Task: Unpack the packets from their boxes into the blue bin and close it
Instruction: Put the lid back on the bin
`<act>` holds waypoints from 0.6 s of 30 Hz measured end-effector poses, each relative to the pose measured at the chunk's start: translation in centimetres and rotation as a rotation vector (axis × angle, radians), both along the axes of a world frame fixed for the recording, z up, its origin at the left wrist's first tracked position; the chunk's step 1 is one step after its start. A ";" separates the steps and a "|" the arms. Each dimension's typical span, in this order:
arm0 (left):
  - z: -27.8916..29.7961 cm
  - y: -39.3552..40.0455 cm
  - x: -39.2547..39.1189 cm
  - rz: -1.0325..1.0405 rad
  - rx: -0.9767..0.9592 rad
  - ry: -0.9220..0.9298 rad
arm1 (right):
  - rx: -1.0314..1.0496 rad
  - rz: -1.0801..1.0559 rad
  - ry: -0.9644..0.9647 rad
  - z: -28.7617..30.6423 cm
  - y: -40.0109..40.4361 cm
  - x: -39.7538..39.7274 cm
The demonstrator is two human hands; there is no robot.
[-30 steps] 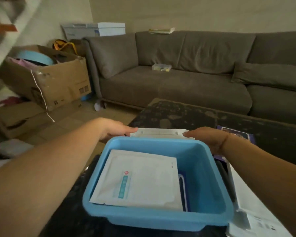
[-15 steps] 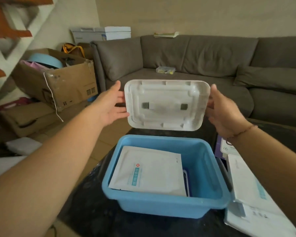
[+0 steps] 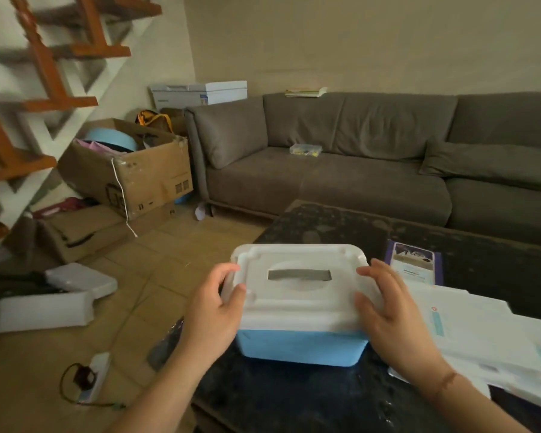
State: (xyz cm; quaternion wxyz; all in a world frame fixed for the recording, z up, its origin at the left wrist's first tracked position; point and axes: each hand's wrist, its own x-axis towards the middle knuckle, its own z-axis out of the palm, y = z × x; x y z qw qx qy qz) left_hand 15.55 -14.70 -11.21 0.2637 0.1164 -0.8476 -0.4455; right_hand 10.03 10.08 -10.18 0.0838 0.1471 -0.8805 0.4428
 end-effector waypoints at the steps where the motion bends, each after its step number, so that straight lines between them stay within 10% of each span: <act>1: -0.2 -0.1 0.2 0.023 -0.025 -0.006 | 0.005 -0.008 0.005 -0.3 0.1 0.3; 13: 1.2 -1.6 -2.5 0.039 -0.072 -0.155 | 0.191 -0.072 0.142 -0.4 0.6 -0.7; 18: 1.3 -1.3 -2.7 0.105 0.311 -0.209 | 0.060 -0.109 -0.037 -0.1 0.9 -2.0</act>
